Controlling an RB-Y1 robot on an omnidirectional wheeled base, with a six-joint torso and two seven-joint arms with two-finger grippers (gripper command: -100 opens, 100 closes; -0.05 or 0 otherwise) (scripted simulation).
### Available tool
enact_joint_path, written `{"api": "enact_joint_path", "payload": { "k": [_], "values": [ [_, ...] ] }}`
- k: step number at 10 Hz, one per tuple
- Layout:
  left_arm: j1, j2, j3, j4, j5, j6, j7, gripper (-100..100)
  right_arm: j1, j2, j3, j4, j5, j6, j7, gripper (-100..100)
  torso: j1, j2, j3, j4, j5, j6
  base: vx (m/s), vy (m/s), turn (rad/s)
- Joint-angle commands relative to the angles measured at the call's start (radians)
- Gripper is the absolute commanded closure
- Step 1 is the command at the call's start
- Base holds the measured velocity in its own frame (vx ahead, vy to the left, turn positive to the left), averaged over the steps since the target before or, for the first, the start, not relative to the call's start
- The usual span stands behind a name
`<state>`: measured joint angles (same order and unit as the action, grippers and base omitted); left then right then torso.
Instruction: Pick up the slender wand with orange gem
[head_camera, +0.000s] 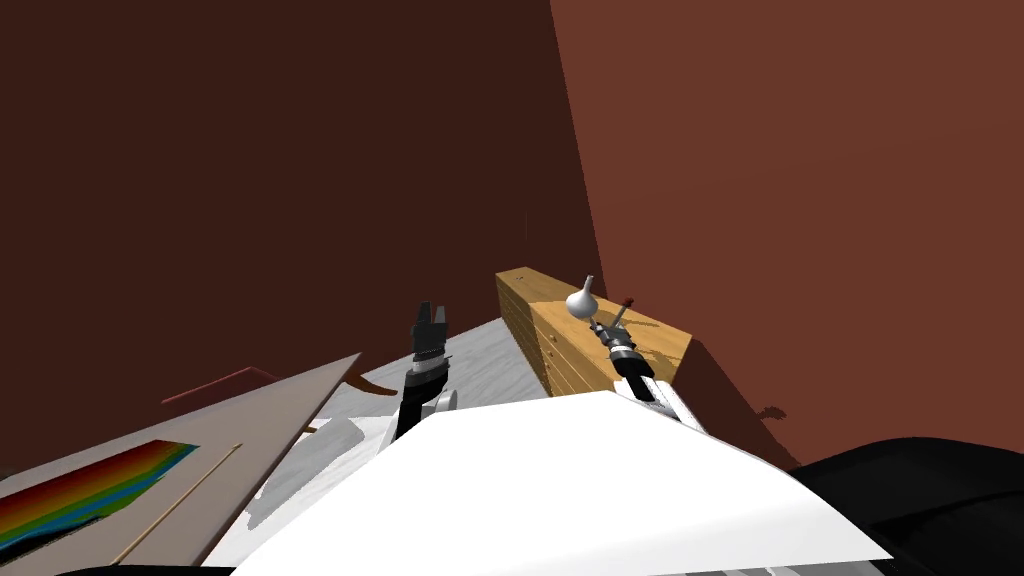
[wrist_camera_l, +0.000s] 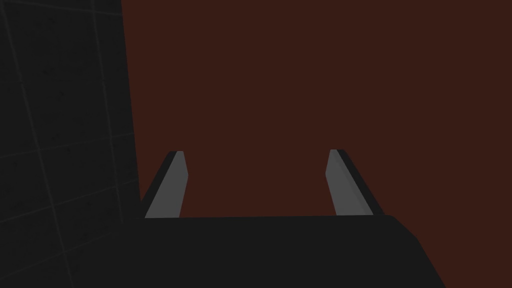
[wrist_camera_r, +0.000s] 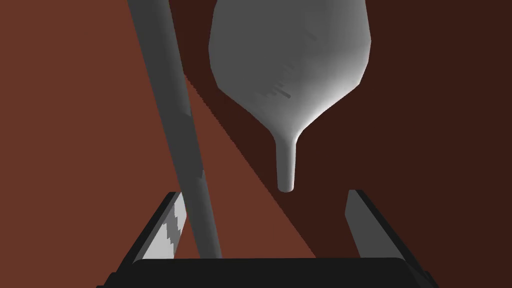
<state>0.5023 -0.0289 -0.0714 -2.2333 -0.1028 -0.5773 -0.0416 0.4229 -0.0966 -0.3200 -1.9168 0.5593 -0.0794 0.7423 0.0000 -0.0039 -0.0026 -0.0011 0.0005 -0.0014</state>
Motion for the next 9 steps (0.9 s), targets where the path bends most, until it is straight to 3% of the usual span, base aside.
{"api": "enact_joint_path", "payload": {
  "k": [1,2,3,6,7,9],
  "values": [
    [0.0,0.0,0.0,0.0,0.0,0.0,0.0,0,-0.015,-0.001,0.002,0.05,-0.001,-0.005,0.001,-100,0.0,0.0,0.0,0.0,0.0,0.0,0.016,0.008,0.031],
    [0.0,0.0,0.0,0.0,0.0,0.0,0.0,0,-0.063,-0.051,0.044,0.082,-0.042,-0.053,-0.001,-100,-0.003,0.0,0.0,0.0,-0.001,0.0,0.035,0.075,-0.346],
    [0.0,0.0,0.0,0.0,0.0,0.0,0.0,0,-0.111,-0.067,0.044,0.14,-0.042,-0.061,-0.001,-100,0.0,-0.001,-0.001,0.0,0.0,0.001,0.015,0.105,-0.229],
    [0.0,0.0,0.0,0.0,0.0,0.0,0.0,0,-0.116,-0.067,0.044,0.196,-0.042,-0.061,-0.001,-100,-0.001,-0.001,-0.001,-0.001,-0.002,-0.002,-0.003,0.017,0.028],
    [0.0,0.0,0.0,0.0,0.0,0.0,0.0,0,-0.164,-0.112,0.087,0.241,-0.082,-0.117,-0.004,-100,-0.003,-0.001,-0.001,-0.001,-0.002,-0.002,0.016,0.053,-0.345],
    [0.0,0.0,0.0,0.0,0.0,0.0,0.0,0,-0.209,-0.134,0.087,0.289,-0.082,-0.117,-0.004,-100,0.004,-0.002,-0.002,-0.001,-0.001,-0.002,0.012,0.093,-0.083]
  ]
}}
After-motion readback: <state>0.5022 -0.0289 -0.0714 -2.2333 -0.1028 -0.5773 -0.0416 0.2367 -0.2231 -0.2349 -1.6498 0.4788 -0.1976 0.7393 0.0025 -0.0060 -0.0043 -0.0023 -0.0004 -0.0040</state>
